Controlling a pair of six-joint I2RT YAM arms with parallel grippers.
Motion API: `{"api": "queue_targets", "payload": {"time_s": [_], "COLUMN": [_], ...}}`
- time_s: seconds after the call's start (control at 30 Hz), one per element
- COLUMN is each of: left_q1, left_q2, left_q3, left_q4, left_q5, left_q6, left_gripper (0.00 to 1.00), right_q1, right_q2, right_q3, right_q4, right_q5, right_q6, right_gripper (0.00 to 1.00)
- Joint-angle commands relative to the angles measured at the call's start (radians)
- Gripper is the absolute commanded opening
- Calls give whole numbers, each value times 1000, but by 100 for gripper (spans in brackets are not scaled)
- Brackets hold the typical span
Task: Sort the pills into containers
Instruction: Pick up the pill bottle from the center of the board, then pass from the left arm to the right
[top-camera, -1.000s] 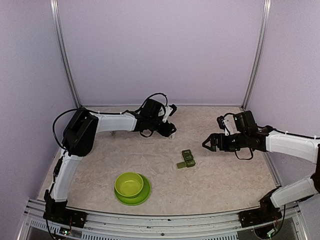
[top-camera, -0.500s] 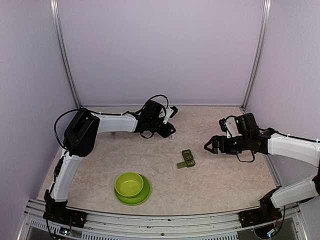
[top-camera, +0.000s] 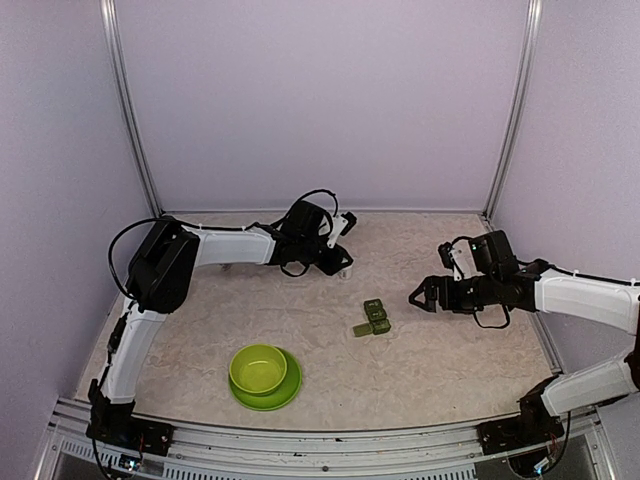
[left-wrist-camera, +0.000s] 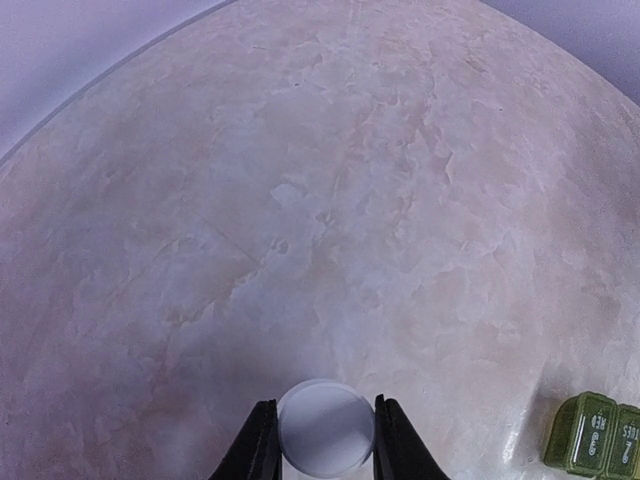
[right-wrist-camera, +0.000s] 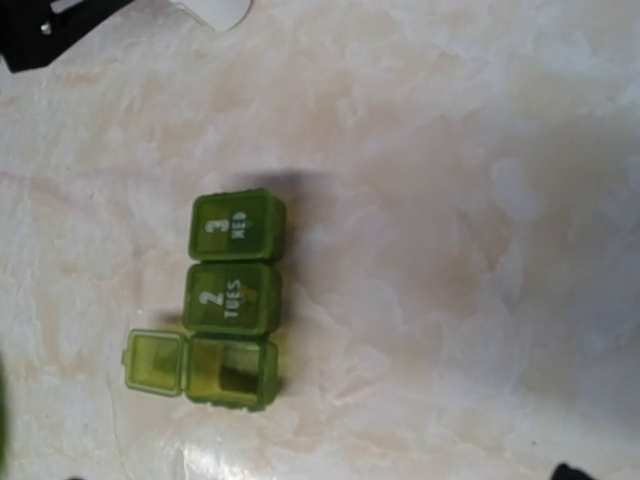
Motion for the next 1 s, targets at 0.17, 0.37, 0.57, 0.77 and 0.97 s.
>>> {"api": "queue_targets", "payload": {"time_s": [0.17, 0.37, 0.57, 0.77, 0.97], "left_q1": [-3, -7, -35, -86, -131], "left_q2": [-70, -149, -212, -273, -327], "left_q3": [5, -21, -41, -54, -55], "left_q4": [23, 30, 23, 16, 26], "left_q5": [63, 133, 166, 186, 241], "left_q6": [-16, -44, -63, -74, -106], "left_gripper": [16, 12, 12, 12, 12], "right_q1": [-7, -7, -7, -6, -7], "right_q2": [-60, -125, -170, -238, -320], "right_q3": [-31, -67, -81, -104, -150], "right_q4": [85, 165, 223, 287, 385], "right_q5": [-22, -45, -95, -125, -182], "right_q6": [-75, -114, -146, -177, -191], "right_gripper": [100, 100, 99, 98, 98]}}
